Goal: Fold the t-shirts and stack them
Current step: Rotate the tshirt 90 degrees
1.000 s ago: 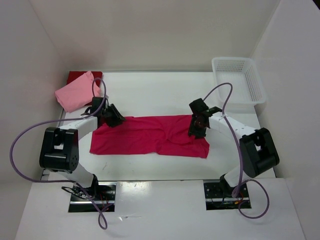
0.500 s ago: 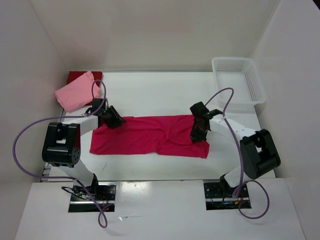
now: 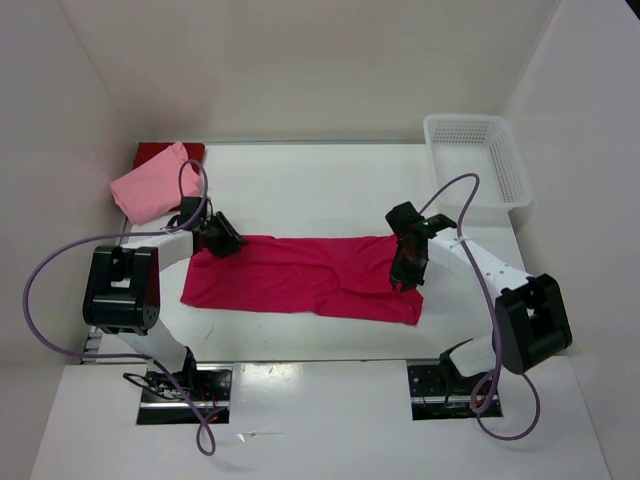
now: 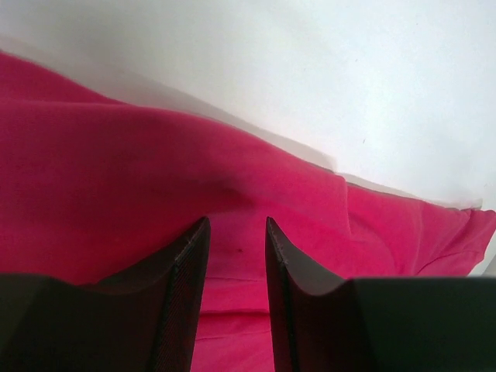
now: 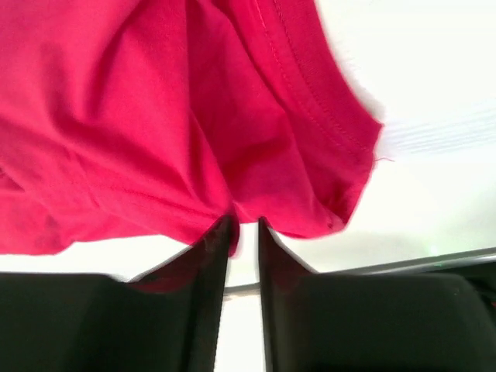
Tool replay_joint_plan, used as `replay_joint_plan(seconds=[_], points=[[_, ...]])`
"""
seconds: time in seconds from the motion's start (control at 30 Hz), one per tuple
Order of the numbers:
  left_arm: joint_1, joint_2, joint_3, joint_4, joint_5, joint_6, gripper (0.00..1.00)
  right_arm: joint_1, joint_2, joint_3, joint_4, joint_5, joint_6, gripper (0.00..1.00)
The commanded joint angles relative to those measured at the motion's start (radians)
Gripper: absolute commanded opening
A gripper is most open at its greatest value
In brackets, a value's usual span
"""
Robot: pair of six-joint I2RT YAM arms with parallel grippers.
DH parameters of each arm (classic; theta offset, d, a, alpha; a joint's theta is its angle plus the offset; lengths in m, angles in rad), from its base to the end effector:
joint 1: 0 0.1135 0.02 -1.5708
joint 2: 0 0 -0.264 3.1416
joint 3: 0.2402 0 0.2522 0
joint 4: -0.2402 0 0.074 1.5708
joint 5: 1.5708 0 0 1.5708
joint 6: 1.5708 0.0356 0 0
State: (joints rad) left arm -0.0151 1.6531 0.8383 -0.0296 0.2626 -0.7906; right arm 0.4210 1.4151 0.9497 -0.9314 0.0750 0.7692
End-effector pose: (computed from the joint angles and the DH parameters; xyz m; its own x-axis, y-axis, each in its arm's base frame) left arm 0.3252 -0.0142 0.1585 -0.6587 -0.6765 -0.3293 -0.3998 0.6854 -0.6086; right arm 0.2236 0.0972 0.2101 -0.9210 0.3476 -0.1757 0.3410 0.9377 0.0674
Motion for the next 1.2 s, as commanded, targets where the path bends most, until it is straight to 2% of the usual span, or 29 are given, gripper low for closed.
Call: replay_joint_plan(seconds=[0.0,0.03,0.1,0.17,0.23,0.27,0.37,0.4,0.5,0.63,0.7,0.8,0.97,1.03,1.17], points=[[0.014,-0.044,0.018,-0.016,-0.005,0.011,0.42,0.009,-0.054,0.084,-0.109,0.069,-0.034,0.29],[0.014,-0.056,0.018,-0.026,-0.005,0.011,0.42,-0.001,-0.054,0.096,-0.109,0.054,-0.048,0.42],[0.024,-0.088,0.018,-0.044,-0.005,0.021,0.42,-0.001,-0.054,0.110,-0.109,0.004,-0.089,0.46],[0.024,-0.143,0.036,-0.062,-0.031,0.033,0.42,-0.010,-0.064,0.141,-0.058,-0.033,-0.099,0.43],[0.024,-0.179,0.045,-0.088,-0.051,0.042,0.42,-0.019,-0.042,0.141,0.003,-0.111,-0.123,0.33],[0.024,-0.206,0.045,-0.089,-0.066,0.042,0.42,-0.019,-0.027,0.141,0.084,-0.139,-0.123,0.21],[0.024,-0.197,0.045,-0.089,-0.088,0.051,0.42,-0.019,0.044,0.130,0.256,-0.208,-0.123,0.01],[0.024,-0.181,0.045,-0.089,-0.088,0.051,0.42,-0.019,0.067,0.120,0.357,-0.208,-0.111,0.00],[0.061,-0.102,0.045,-0.078,-0.051,0.051,0.42,-0.028,0.171,0.110,0.501,-0.175,-0.093,0.00],[0.154,-0.053,-0.010,-0.059,0.003,0.042,0.42,-0.059,0.326,0.110,0.571,-0.106,-0.082,0.00],[0.184,-0.029,-0.019,-0.059,0.023,0.042,0.42,-0.059,0.350,0.100,0.580,-0.077,-0.068,0.00],[0.245,0.014,-0.041,-0.059,0.067,0.031,0.42,-0.079,0.363,0.077,0.580,-0.014,-0.034,0.00],[0.365,0.079,-0.076,-0.059,0.119,0.021,0.42,-0.159,0.328,0.029,0.580,0.000,-0.022,0.00],[0.365,0.056,-0.076,-0.059,0.119,0.021,0.42,-0.159,0.312,0.040,0.556,-0.017,-0.044,0.00],[0.374,-0.045,-0.047,-0.087,0.101,0.021,0.42,-0.159,0.220,0.078,0.522,-0.113,-0.088,0.13]])
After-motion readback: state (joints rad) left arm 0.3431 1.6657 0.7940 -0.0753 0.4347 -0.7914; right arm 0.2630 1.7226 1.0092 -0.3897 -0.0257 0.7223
